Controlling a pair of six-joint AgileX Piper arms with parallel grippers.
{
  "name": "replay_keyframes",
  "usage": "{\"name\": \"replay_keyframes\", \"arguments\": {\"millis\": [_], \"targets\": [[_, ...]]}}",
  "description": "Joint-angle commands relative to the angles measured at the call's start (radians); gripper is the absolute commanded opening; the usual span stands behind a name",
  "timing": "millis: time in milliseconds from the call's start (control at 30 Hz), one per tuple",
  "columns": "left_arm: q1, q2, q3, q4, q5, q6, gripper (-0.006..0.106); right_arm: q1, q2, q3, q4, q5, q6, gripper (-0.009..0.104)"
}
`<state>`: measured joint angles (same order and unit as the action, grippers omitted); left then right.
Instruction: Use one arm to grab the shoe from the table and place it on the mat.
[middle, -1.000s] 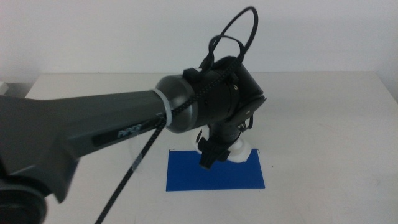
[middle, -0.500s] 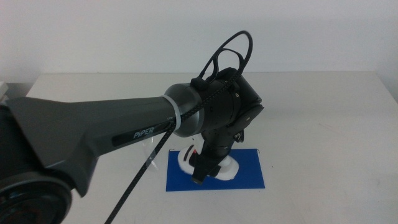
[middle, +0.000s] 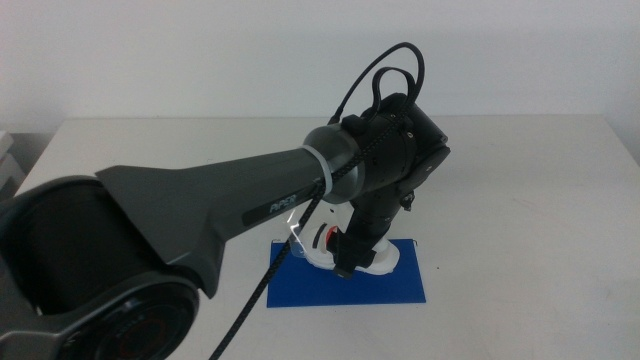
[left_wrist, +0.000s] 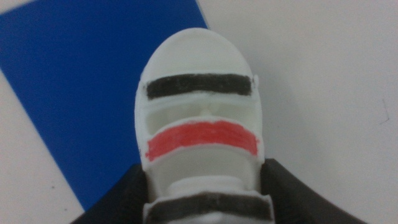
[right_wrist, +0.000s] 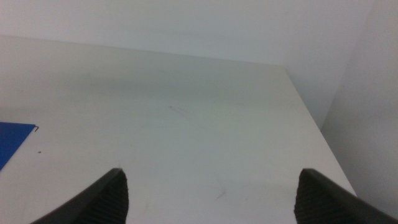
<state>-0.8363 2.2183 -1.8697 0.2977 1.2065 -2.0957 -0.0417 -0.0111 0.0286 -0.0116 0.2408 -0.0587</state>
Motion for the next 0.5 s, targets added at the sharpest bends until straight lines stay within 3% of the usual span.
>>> {"name": "replay_keyframes", "arguments": {"millis": [0,467], "targets": [[0.002,-0.050,-0.042,0.007,0.104,-0.024,-0.001,-0.002,0.003,0.005,-0.008,-0.073,-0.010,0.078],[0.002,-0.049,-0.037,0.038,0.104,-0.024,-0.001,-0.002,0.003,0.005,-0.008,-0.073,-0.010,0.078]]}}
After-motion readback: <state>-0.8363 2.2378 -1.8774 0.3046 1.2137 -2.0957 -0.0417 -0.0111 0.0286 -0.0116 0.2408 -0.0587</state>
